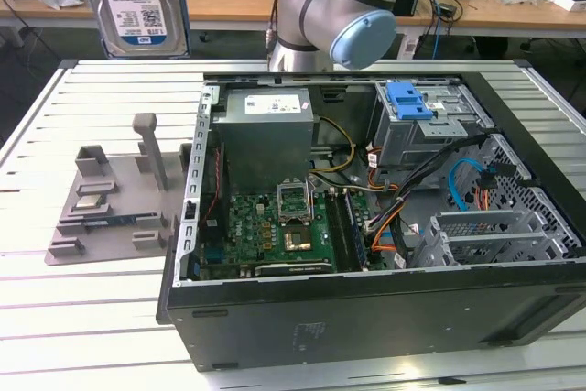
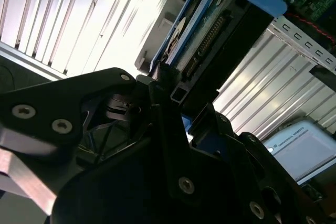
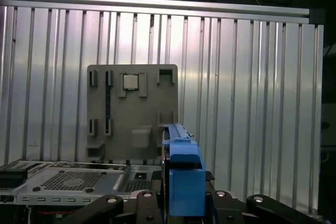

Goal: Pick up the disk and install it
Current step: 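Pick up the disk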

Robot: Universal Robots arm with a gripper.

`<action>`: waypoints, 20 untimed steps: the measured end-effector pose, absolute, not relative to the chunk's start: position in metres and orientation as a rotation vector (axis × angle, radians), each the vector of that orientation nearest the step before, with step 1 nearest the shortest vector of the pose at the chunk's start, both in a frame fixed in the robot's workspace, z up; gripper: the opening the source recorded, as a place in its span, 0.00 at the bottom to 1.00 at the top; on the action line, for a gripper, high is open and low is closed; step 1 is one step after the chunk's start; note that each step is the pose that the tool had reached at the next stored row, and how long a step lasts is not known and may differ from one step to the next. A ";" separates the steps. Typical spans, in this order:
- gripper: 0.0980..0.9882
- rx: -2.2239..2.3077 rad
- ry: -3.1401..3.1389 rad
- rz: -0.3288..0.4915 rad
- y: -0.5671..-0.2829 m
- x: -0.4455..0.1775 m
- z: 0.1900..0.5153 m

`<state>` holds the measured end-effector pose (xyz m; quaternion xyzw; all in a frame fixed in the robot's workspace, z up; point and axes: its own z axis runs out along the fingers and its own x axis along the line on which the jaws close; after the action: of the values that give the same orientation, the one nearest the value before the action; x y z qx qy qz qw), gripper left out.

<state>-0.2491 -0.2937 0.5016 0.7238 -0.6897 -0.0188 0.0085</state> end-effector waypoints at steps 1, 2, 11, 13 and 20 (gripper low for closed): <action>0.30 2.261 -2.156 -0.059 -0.294 -0.244 0.502; 0.30 2.261 -2.155 -0.059 -0.294 -0.239 0.502; 0.30 2.261 -2.154 -0.061 -0.294 -0.191 0.501; 0.30 2.260 -2.154 -0.061 -0.294 -0.183 0.501; 0.30 2.259 -2.154 -0.064 -0.294 -0.135 0.501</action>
<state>-0.1353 -0.2936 0.5009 0.7236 -0.6898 -0.0204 0.0099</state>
